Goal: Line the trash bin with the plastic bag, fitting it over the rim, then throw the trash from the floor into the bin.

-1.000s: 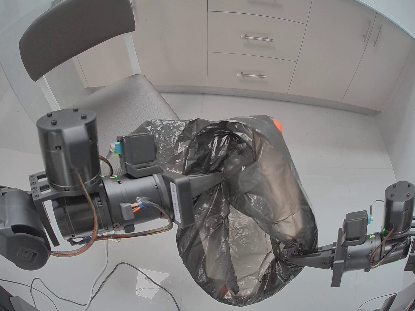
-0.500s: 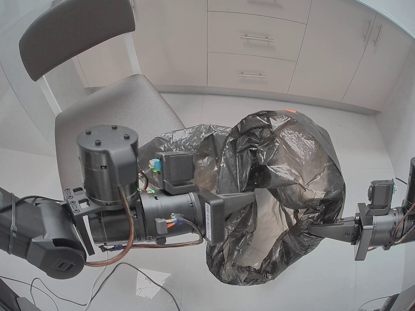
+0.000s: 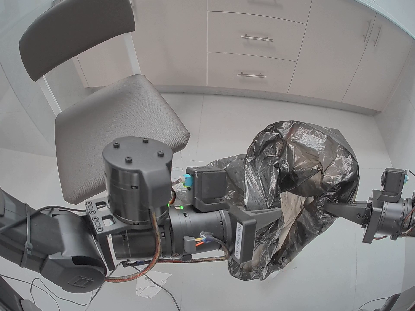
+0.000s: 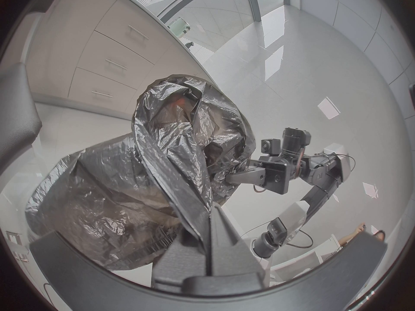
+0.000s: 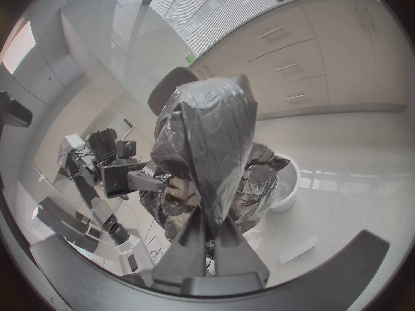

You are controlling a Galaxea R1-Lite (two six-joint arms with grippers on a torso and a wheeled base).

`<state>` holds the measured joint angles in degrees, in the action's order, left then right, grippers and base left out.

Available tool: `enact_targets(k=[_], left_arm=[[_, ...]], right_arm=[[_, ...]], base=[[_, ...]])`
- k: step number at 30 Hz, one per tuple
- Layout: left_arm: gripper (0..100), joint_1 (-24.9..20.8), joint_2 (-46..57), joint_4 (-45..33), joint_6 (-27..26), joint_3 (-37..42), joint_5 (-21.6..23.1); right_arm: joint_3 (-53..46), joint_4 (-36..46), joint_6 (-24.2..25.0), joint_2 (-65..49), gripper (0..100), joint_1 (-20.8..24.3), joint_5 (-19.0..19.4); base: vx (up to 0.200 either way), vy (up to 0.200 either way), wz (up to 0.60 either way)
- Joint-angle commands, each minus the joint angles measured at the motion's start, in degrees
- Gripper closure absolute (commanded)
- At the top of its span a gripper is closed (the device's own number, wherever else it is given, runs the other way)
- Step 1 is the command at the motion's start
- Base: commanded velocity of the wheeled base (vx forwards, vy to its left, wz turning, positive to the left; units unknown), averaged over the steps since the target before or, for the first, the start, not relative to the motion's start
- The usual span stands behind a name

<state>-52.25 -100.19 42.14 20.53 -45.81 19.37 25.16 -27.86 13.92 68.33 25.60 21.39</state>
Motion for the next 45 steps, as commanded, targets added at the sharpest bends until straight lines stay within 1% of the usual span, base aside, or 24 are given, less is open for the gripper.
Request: enact_targets(k=[1, 2, 5, 7, 13, 15, 16, 17, 18, 22, 23, 25, 28, 30, 33, 34, 35, 39, 42, 45], left_arm=[[100, 0.2, -2.0, 0.2, 0.0, -0.9, -1.4], [100, 0.2, -2.2, 0.2, 0.0, -1.0, -1.4], [100, 0.3, -2.8, 0.2, 0.0, -0.9, -1.4], [100, 0.5, -3.2, 0.2, 0.0, -0.9, -1.4], [100, 2.3, -3.9, 0.3, 0.1, -1.1, -1.4], [100, 2.9, -4.1, 0.3, 0.1, -1.1, -1.4], [100, 3.7, -4.7, 0.3, 0.1, -1.1, -1.6], [100, 3.9, -4.8, 0.3, 0.0, -1.1, -1.7], [100, 5.3, -5.5, 0.6, 0.0, -1.1, -2.3], [100, 8.0, -7.0, 2.3, 0.2, -1.0, -2.6], [100, 9.1, -7.9, 3.6, 0.7, -1.0, -2.6], [100, 9.7, -8.4, 4.5, 1.6, -1.0, -2.5], [100, 10.3, -9.3, 6.2, 3.2, -1.7, -2.2], [100, 10.4, -10.2, 6.2, 3.3, -2.8, -2.2], [100, 10.4, -10.5, 6.2, 3.3, -3.0, -2.2], [100, 10.3, -10.9, 6.3, 3.3, -2.9, -2.1], [100, 10.3, -10.9, 6.4, 3.3, -2.9, -2.1], [100, 10.4, -11.0, 6.4, 3.5, -3.1, -2.1], [100, 10.3, -11.5, 6.4, 3.5, -3.6, -2.1], [100, 10.1, -11.6, 6.3, 3.9, -4.5, -2.2]], right_arm=[[1.5, -0.1, 0.2, 0.4, 100, -0.3, -2.7], [2.0, -0.1, 0.3, 0.7, 100, -0.2, -3.9], [3.9, -0.2, 1.5, 2.4, 100, 0.3, -10.7], [4.7, -1.0, 2.1, 3.0, 100, 0.4, -13.2], [6.1, -8.0, 1.6, 5.9, 100, 1.4, -15.2], [7.8, -8.0, 1.4, 7.2, 100, 1.5, -17.1], [9.3, -8.0, 1.1, 8.6, 100, 1.5, -19.2], [9.6, -8.1, 1.0, 8.8, 100, 1.5, -19.6], [11.0, -8.3, 0.4, 11.1, 100, 1.5, -21.7], [12.7, -8.4, -2.8, 13.4, 100, 1.6, -23.0], [13.3, -8.4, -4.8, 14.2, 100, 2.2, -23.9], [14.1, -8.6, -5.6, 14.6, 100, 3.0, -25.4], [16.9, -10.1, -6.4, 15.9, 100, 5.2, -30.4], [18.4, -10.8, -6.5, 16.3, 100, 6.0, -31.5], [19.4, -10.8, -7.5, 16.4, 100, 6.7, -31.7], [20.4, -10.9, -10.1, 16.2, 100, 8.1, -32.6], [20.5, -10.9, -11.2, 16.0, 100, 8.9, -33.3], [20.7, -10.9, -13.3, 16.0, 100, 12.6, -36.8], [20.8, -11.0, -14.3, 15.9, 100, 13.5, -37.8], [21.7, -10.9, -14.9, 14.5, 100, 14.4, -38.0]], base=[[0.0, 0.0, 0.0], [0.0, 0.0, 0.0], [0.0, 0.0, 0.0], [0.0, 0.0, 0.0], [0.0, 0.0, 0.0], [0.0, 0.0, 0.0], [0.0, 0.0, 0.0], [0.0, 0.0, 0.0], [0.0, 0.0, 0.0], [0.0, 0.0, 0.0], [0.0, 0.0, 0.0], [0.0, 0.0, 0.0], [0.0, 0.0, 0.0], [0.0, 0.0, 0.0], [0.0, 0.0, 0.0], [0.0, 0.0, 0.0], [0.0, 0.0, 0.0], [0.0, 0.0, 0.0], [0.0, 0.0, 0.0], [0.0, 0.0, 0.0]])
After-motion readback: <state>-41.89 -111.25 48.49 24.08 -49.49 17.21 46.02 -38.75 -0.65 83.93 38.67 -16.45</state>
